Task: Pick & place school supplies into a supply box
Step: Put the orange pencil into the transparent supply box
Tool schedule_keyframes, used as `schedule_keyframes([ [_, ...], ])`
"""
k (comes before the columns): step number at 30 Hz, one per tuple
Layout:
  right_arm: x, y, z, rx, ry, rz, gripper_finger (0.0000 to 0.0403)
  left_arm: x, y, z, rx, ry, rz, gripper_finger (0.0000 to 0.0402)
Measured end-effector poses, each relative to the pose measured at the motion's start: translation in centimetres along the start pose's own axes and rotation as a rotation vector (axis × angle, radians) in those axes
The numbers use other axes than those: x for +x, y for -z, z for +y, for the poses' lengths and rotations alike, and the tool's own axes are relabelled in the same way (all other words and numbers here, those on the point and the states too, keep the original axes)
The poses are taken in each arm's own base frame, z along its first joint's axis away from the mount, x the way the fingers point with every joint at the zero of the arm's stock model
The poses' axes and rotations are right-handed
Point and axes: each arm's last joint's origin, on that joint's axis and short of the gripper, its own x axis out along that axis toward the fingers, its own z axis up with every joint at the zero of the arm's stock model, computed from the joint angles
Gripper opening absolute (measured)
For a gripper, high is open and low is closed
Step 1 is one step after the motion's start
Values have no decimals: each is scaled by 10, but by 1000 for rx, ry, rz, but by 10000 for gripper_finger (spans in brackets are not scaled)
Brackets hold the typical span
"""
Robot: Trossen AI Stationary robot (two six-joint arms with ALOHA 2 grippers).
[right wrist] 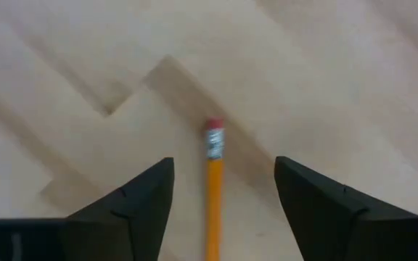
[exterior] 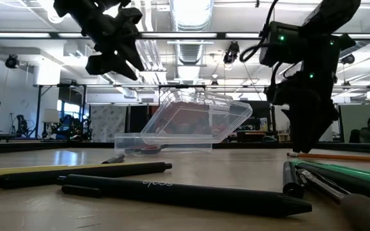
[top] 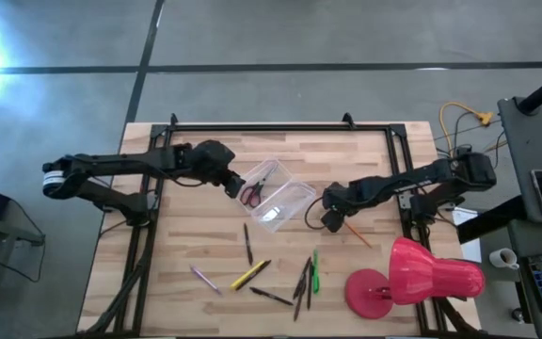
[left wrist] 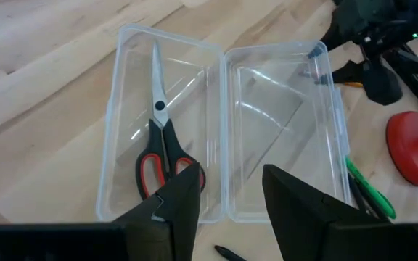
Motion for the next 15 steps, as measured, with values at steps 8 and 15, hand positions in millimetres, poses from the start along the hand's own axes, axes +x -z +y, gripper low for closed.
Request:
schedule_keyframes([
  [8, 6, 4, 1, -6, 41, 10, 205, 3, 3, 2, 0, -7, 9, 134],
  [15, 14, 8, 2, 7, 73, 28, 154, 7, 8, 6, 0, -20, 28, 134],
])
